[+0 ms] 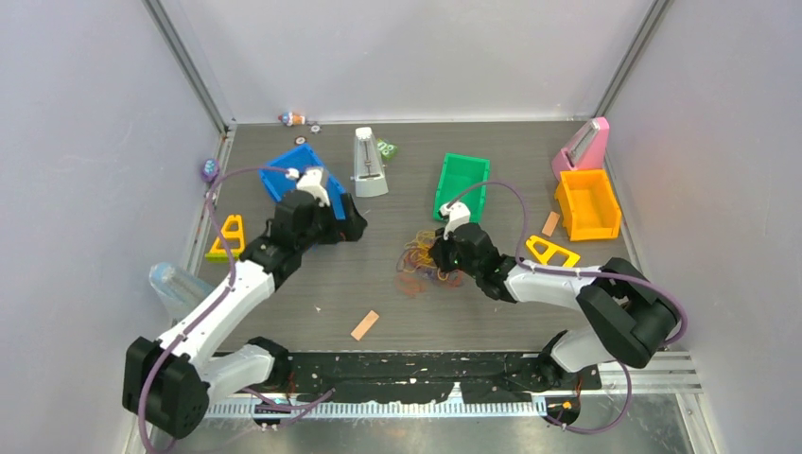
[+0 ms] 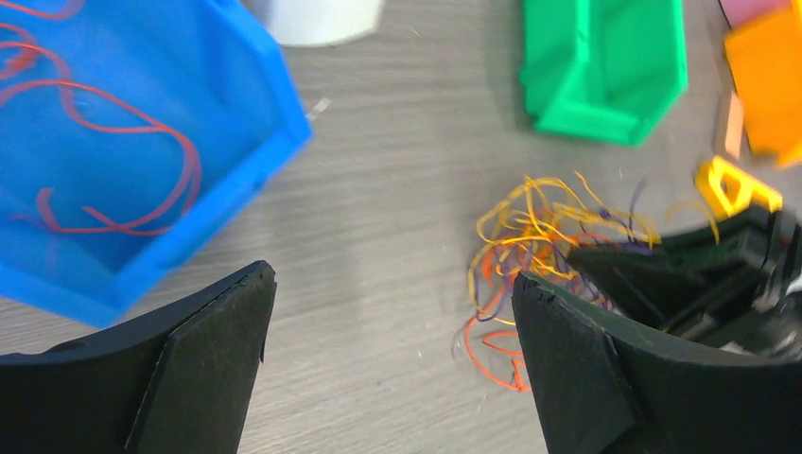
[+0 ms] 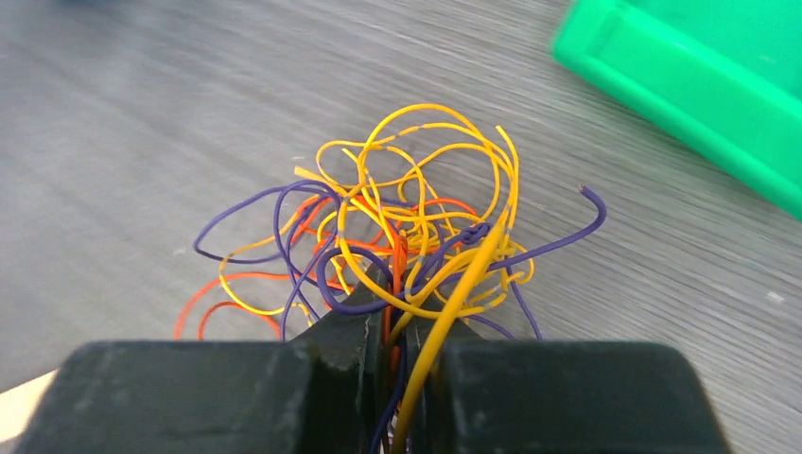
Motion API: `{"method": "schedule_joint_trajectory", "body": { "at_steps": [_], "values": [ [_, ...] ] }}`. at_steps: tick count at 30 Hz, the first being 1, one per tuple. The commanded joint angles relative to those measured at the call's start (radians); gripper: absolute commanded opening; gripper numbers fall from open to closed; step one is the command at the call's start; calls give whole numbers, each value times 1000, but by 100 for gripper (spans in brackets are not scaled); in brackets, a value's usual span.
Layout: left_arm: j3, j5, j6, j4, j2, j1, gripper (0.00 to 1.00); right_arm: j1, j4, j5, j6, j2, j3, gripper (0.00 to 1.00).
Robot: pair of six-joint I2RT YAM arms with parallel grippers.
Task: Untangle the cables
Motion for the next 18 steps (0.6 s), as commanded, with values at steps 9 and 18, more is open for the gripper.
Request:
{"method": "schedule_joint_trajectory", "body": {
  "at_steps": [9, 18],
  "values": [
    [-253, 126, 127, 519, 53, -218, 96, 13, 359, -121, -53, -196, -151, 78],
    [-277, 160, 152, 637, 132, -277, 96, 13, 267, 229, -46, -284, -175, 83]
  ]
}}
